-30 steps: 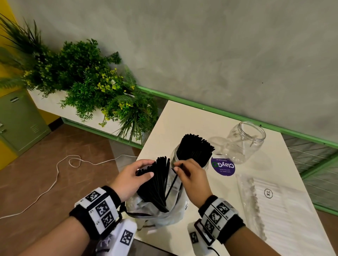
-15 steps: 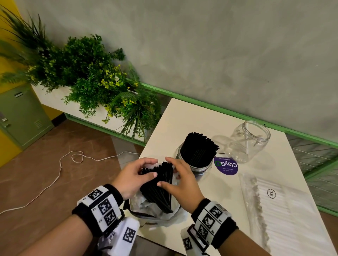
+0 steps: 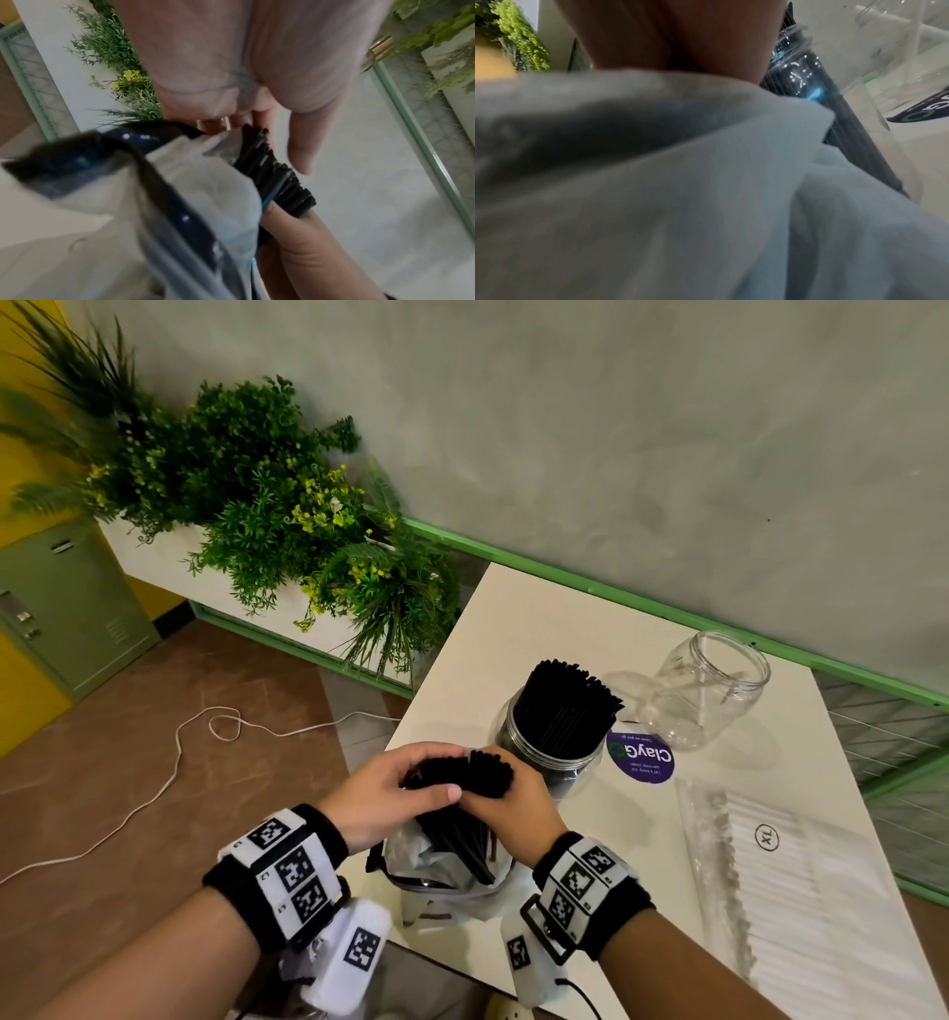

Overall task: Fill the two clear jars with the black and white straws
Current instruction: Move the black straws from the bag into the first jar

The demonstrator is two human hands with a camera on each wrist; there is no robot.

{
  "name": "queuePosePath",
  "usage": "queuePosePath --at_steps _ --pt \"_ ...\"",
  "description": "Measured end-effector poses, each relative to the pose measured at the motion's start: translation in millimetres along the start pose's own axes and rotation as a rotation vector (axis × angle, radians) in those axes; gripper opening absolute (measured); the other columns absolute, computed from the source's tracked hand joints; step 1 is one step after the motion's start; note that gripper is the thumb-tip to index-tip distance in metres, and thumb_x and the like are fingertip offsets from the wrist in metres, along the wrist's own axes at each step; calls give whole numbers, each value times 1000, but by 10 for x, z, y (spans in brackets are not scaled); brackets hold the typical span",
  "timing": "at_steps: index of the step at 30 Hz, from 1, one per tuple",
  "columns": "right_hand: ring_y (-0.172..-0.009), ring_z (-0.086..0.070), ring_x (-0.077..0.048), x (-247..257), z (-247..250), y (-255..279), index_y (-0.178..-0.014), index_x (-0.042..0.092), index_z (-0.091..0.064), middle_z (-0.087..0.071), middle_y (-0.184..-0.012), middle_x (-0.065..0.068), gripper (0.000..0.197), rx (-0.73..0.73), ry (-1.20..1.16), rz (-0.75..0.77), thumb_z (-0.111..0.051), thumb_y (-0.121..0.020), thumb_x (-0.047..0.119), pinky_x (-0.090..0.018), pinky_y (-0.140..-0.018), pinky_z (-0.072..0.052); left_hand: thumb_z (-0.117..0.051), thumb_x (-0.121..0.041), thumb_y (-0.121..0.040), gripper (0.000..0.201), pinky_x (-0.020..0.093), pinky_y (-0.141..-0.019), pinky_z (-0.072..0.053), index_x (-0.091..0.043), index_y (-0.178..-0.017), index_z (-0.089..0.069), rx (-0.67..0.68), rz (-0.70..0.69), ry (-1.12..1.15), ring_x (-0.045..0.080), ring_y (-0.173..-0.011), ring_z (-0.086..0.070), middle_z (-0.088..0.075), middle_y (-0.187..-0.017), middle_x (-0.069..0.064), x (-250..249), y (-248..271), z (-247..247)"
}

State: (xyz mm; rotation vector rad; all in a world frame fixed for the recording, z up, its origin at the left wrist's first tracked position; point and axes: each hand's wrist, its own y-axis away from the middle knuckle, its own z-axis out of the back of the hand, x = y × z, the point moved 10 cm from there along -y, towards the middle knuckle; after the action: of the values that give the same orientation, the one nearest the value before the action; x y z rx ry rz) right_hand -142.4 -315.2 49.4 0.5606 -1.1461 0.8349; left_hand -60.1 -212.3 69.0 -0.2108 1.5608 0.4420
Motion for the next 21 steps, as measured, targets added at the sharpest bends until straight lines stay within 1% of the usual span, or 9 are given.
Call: queuePosePath --at_steps 1,3,5,6,9,12,15,19,21 --pt "-82 -65 -13 -12 15 -4 -90 22 -65 -69 -84 2 36 -12 -9 -6 -77 -63 42 -38 -79 -53 -82 -26 -70 63 16 -96 -44 -29 -126 -54 48 8 -61 0 -111 -57 -64 -119 -13 12 27 -35" --pt "-83 -66 -15 -25 22 -14 -91 19 -65 -70 -84 0 30 -16 -14 -19 -79 -68 32 -35 -79 -54 -87 -26 -63 97 13 -104 -35 -39 -141 -31 109 41 -199 -10 -122 -43 -43 -136 -23 35 87 -117" --pt "-82 -65 -12 -21 10 -25 -92 14 -65 -70 -85 -1 24 -14 -19 -22 -80 -74 20 -26 -76 -52 -88 -22 -59 119 16 -104 -35 -45 -146 -10 113 38 -348 -5 -126 -40 -34 -140 -23 41 112 -185" --pt "-82 -65 -11 -24 7 -30 -93 13 -66 -70 -85 -1 23 -15 -20 -25 -79 -75 17 -23 -76 -51 -87 -19 -59 123 16 -101 -38 -46 -146 -5 85 25 -422 -1 -125 -41 -32 -140 -22 37 111 -192" --pt "-84 -66 -13 -21 10 -23 -94 13 -66 -70 -86 0 20 -18 -24 -26 -77 -78 14 -24 -77 -52 -82 -13 -64 119 14 -88 -43 -48 -145 -3 -48 -9 -515 5 -115 -50 -37 -136 -20 12 93 -102" --pt "-82 -64 -5 -12 22 2 -94 14 -65 -69 -86 4 17 -13 30 -19 -74 -80 11 -17 -76 -49 -80 -11 -68 106 5 -78 -41 -49 -143 -16 -112 -13 -479 3 -99 -59 -56 -119 -13 56 76 -40" --pt "-86 -64 -4 59 -9 14 -101 17 -66 -69 -90 6 23 -14 107 35 -71 -80 10 -20 -80 -50 -79 -9 -68 88 6 -86 -41 -47 -135 -34 -136 -50 -474 0 -105 -57 -61 -113 -14 37 66 -49" --pt "-87 -64 -6 210 27 -14 -102 19 -66 -68 -92 7 25 -104 63 119 -70 -81 7 -21 -83 -50 -70 4 -74 75 -1 -87 -35 -39 -130 -45 -197 -153 -427 -19 -101 -52 -57 -111 -24 -153 53 15" --pt "-85 -64 -9 210 53 -41 -97 23 -63 -69 -89 3 22 -132 18 114 -70 -82 8 -24 -81 -51 -70 5 -75 72 -2 -88 -34 -33 -131 -47 -212 -186 -436 -17 -101 -52 -58 -113 -21 -223 38 65"
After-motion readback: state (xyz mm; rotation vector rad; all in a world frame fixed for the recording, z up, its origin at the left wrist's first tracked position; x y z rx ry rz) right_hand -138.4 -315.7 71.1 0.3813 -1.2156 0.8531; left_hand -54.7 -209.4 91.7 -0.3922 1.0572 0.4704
